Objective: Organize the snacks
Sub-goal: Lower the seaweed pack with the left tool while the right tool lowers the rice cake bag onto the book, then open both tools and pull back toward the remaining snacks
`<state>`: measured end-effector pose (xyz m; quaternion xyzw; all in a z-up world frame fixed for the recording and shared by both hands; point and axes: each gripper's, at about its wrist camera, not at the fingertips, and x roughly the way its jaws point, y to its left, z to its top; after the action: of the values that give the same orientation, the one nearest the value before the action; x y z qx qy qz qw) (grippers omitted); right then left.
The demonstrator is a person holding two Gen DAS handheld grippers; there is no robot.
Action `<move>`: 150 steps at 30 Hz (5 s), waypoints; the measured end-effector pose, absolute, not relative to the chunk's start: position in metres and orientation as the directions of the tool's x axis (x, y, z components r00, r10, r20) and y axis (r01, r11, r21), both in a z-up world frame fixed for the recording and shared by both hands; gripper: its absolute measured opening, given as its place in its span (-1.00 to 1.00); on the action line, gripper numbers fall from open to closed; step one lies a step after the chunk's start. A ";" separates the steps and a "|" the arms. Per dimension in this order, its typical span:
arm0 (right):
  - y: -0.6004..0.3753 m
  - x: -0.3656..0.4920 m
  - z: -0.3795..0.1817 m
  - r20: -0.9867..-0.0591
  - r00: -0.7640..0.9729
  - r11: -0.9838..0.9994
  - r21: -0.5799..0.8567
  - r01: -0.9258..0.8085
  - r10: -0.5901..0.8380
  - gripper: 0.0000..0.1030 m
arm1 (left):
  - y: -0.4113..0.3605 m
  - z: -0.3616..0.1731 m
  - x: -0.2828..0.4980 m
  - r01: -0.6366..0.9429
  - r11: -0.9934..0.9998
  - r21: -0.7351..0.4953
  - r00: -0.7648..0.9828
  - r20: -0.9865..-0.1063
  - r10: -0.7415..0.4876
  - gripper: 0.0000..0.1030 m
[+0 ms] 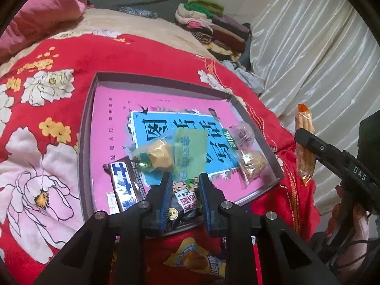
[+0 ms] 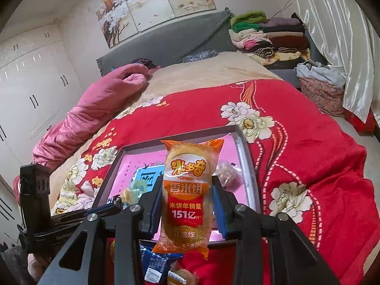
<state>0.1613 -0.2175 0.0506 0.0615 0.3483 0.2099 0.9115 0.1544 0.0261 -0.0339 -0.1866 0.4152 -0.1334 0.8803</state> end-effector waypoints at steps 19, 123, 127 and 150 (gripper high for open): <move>-0.158 0.182 0.015 -0.682 0.584 0.881 0.203 -0.427 0.440 -0.26 | 0.015 -0.043 0.155 0.109 0.910 -0.400 0.586 -0.714 -0.384 -0.54; -0.153 0.167 0.007 -0.728 0.569 0.897 0.145 -0.417 0.383 0.10 | 0.016 -0.029 0.146 0.136 0.948 -0.287 0.568 -0.762 -0.312 0.50; -0.155 0.165 0.011 -0.718 0.579 0.897 0.147 -0.418 0.387 0.12 | 0.015 -0.025 0.143 0.139 0.951 -0.278 0.579 -0.756 -0.305 0.51; -0.168 0.137 0.052 -0.624 0.663 0.892 0.131 -0.432 0.413 0.43 | 0.029 -0.008 0.115 0.089 0.958 -0.271 0.628 -0.732 -0.266 0.54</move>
<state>0.1369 -0.1676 0.0519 -0.0141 0.3388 0.2315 0.9118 0.1154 0.0289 -0.0080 -0.1051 0.4199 -0.0990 0.8960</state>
